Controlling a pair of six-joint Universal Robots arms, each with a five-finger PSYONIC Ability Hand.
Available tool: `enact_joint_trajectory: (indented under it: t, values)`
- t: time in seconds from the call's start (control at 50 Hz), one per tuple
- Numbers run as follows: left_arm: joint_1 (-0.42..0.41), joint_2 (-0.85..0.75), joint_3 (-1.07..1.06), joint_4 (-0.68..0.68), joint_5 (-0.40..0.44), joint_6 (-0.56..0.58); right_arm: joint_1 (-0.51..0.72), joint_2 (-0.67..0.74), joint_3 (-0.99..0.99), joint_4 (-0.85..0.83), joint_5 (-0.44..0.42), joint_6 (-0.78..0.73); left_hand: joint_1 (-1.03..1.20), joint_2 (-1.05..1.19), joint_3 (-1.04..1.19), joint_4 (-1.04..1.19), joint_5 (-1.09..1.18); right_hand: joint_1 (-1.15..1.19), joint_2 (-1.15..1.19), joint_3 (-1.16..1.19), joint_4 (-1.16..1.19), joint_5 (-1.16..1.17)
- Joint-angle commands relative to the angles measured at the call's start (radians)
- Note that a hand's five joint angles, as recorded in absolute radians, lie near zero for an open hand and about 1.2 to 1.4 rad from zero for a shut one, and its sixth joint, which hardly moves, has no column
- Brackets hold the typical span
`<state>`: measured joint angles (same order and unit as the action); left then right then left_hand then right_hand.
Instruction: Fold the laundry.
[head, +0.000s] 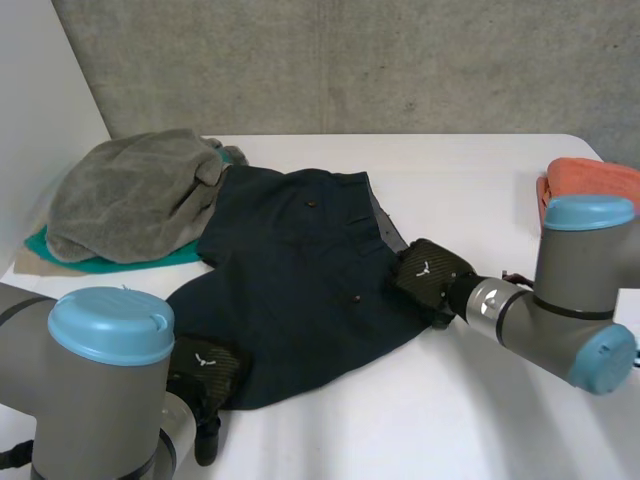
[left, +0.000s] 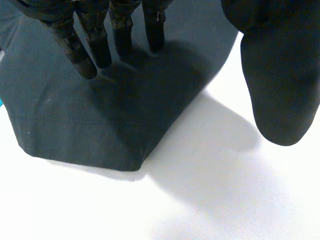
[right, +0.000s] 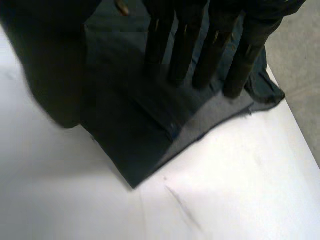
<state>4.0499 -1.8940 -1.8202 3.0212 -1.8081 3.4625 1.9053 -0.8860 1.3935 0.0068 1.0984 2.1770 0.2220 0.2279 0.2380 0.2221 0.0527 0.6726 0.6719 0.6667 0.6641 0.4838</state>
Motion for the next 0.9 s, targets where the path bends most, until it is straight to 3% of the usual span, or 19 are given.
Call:
enact_joint_trajectory:
  t: [0.02, 0.08, 0.12, 0.16, 0.18, 0.3, 0.44, 0.56, 0.72, 0.74, 0.76, 0.84, 0.9]
  values:
    - [0.035, -0.092, -0.005, 0.187, -0.003, 0.104, 0.017, 0.073, -0.077, -0.010, 0.084, 0.053, -0.017, -0.023, -0.033, -0.018, -0.023, 0.411, 0.412, 0.417, 0.419, 0.425]
    - [0.037, -0.129, -0.001, 0.232, -0.017, 0.156, 0.018, 0.071, -0.082, 0.002, 0.098, 0.066, 0.070, 0.064, 0.054, 0.070, 0.065, 0.723, 0.723, 0.729, 0.731, 0.737]
    - [0.040, -0.152, 0.007, 0.274, -0.037, 0.202, 0.018, 0.056, -0.076, 0.015, 0.104, 0.084, 0.354, 0.348, 0.338, 0.354, 0.349, 0.724, 0.724, 0.730, 0.732, 0.738]
    - [0.040, -0.155, 0.016, 0.307, -0.051, 0.224, 0.018, 0.038, -0.067, 0.025, 0.109, 0.101, 0.741, 0.735, 0.725, 0.741, 0.736, 0.724, 0.724, 0.730, 0.732, 0.738]
    - [0.040, -0.151, 0.021, 0.352, -0.068, 0.237, 0.017, 0.012, -0.050, 0.039, 0.109, 0.121, 1.170, 1.164, 1.154, 1.170, 1.165, 0.724, 0.724, 0.730, 0.732, 0.738]
    - [0.052, -0.051, 0.061, 0.513, -0.097, 0.282, 0.009, -0.167, 0.013, 0.059, 0.112, 0.239, 1.174, 1.168, 1.158, 1.174, 1.169, 0.724, 0.724, 0.730, 0.732, 0.738]
    - [0.103, 0.148, 0.130, 0.513, -0.031, 0.277, -0.015, -0.346, -0.005, 0.110, 0.112, 0.348, 1.174, 1.168, 1.158, 1.174, 1.169, 0.724, 0.724, 0.730, 0.732, 0.738]
    - [0.132, 0.233, 0.199, 0.432, 0.090, 0.210, -0.023, -0.383, -0.045, 0.229, 0.104, 0.371, 1.174, 1.168, 1.158, 1.174, 1.169, 0.724, 0.724, 0.730, 0.732, 0.738]
    - [0.166, 0.124, 0.187, 0.243, 0.118, 0.147, -0.028, -0.363, -0.030, 0.328, 0.107, 0.345, 1.174, 1.168, 1.158, 1.174, 1.169, 0.724, 0.724, 0.730, 0.732, 0.738]
    - [0.169, 0.112, 0.183, 0.232, 0.118, 0.141, -0.028, -0.358, -0.025, 0.326, 0.109, 0.345, 1.140, 1.134, 1.124, 1.140, 1.135, 0.724, 0.724, 0.730, 0.732, 0.738]
    - [0.176, 0.090, 0.173, 0.210, 0.121, 0.127, -0.028, -0.355, -0.021, 0.325, 0.109, 0.345, 0.852, 0.846, 0.836, 0.852, 0.846, 0.724, 0.724, 0.730, 0.732, 0.738]
    - [0.195, 0.047, 0.148, 0.197, 0.125, 0.099, -0.020, -0.315, -0.011, 0.312, 0.118, 0.354, 0.284, 0.278, 0.268, 0.283, 0.278, 0.724, 0.724, 0.730, 0.732, 0.738]
    - [0.204, 0.029, 0.137, 0.191, 0.135, 0.087, -0.011, -0.292, -0.011, 0.312, 0.133, 0.360, 0.270, 0.264, 0.254, 0.270, 0.265, 0.724, 0.724, 0.730, 0.732, 0.738]
